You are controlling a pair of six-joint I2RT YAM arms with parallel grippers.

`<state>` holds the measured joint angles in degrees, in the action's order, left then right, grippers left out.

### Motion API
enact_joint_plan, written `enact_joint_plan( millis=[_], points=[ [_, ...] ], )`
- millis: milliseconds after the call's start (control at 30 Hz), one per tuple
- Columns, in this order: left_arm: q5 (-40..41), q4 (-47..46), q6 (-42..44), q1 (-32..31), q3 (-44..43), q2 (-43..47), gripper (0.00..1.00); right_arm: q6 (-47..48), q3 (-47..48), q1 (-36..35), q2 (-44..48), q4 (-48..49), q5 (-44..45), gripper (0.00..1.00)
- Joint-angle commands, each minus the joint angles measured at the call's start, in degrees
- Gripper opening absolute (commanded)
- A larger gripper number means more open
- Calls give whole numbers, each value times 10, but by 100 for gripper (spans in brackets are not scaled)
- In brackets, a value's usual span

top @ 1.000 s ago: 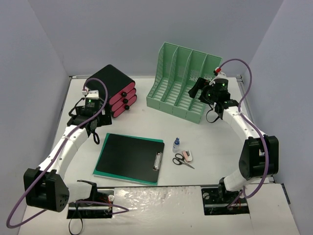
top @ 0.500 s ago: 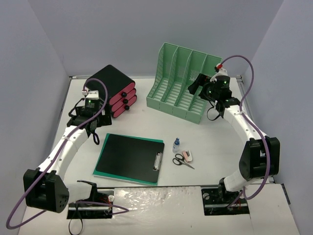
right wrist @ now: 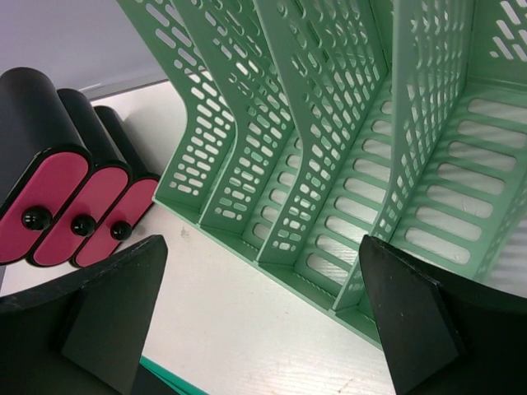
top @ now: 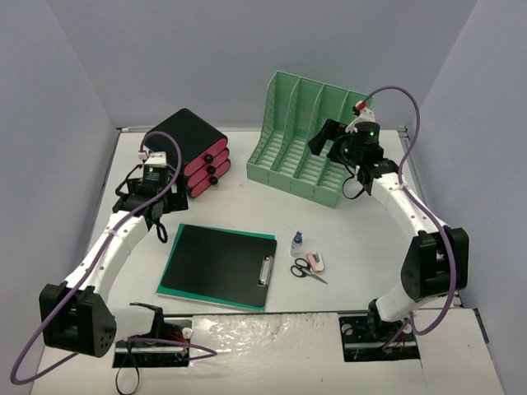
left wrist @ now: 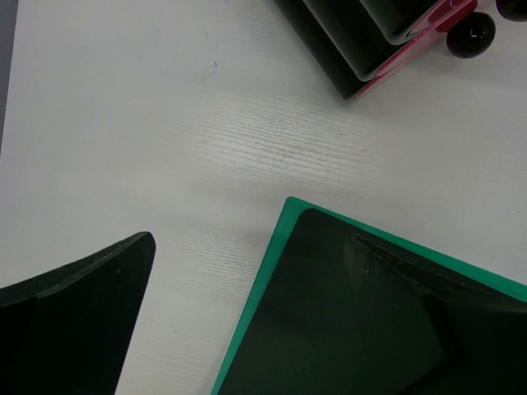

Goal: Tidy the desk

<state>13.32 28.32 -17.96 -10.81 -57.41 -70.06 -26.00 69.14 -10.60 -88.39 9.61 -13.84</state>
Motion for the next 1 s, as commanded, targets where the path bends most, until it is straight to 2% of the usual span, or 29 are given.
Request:
enact_joint_plan(
  millis=[0, 333, 967],
  points=[
    [1, -13, 11, -2, -15, 21, 97, 6, 46, -16, -11, 30, 5, 100],
    [0, -24, 7, -2, -4, 26, 97, 15, 74, -51, -41, 24, 11, 100],
    [54, -12, 15, -18, -19, 17, 97, 60, 232, -155, -204, -41, 9, 100]
  ],
)
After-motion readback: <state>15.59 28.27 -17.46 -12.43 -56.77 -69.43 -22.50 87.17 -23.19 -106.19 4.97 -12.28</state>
